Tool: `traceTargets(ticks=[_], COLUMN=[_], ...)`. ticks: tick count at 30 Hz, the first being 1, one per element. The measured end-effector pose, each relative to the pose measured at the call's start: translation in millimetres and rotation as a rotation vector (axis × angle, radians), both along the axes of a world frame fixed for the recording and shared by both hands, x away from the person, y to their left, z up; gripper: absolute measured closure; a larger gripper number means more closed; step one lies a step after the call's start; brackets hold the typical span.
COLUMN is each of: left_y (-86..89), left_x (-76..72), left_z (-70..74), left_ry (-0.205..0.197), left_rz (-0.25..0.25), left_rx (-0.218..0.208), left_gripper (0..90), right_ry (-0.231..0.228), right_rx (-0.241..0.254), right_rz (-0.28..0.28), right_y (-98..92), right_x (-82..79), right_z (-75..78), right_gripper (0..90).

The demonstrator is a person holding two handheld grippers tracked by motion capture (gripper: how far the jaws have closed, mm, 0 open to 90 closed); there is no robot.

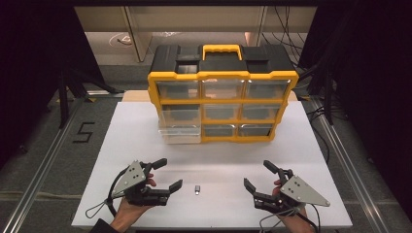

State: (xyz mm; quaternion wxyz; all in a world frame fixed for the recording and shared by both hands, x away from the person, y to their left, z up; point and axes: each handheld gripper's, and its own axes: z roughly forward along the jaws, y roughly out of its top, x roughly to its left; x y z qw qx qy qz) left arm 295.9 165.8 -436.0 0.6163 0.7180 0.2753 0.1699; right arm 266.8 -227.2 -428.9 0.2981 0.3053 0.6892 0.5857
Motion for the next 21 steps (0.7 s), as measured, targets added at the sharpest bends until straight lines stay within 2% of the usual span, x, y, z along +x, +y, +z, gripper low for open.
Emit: traceTargets(ticks=[4, 11, 21], left_y=[-0.3, -3.0, -6.1], left_x=[0.0, 0.6, 0.5], left_z=[0.0, -0.9, -1.6], left_ry=[0.001, 0.008, 0.014], left_rz=[0.003, 0.015, 0.006], left_rx=[0.005, 0.038, 0.048], left_gripper=[14.4, 14.8, 14.7], right_ry=[-0.001, -0.002, -0.006], right_rx=[-0.001, -0.006, -0.009], right_rz=[0.003, 0.008, 0.007], right_y=[0.3, 0.5, 0.9], right_x=[-0.3, -0.2, 0.2], right_z=[0.0, -0.2, -0.8], right_gripper=[18.7, 18.7, 18.7])
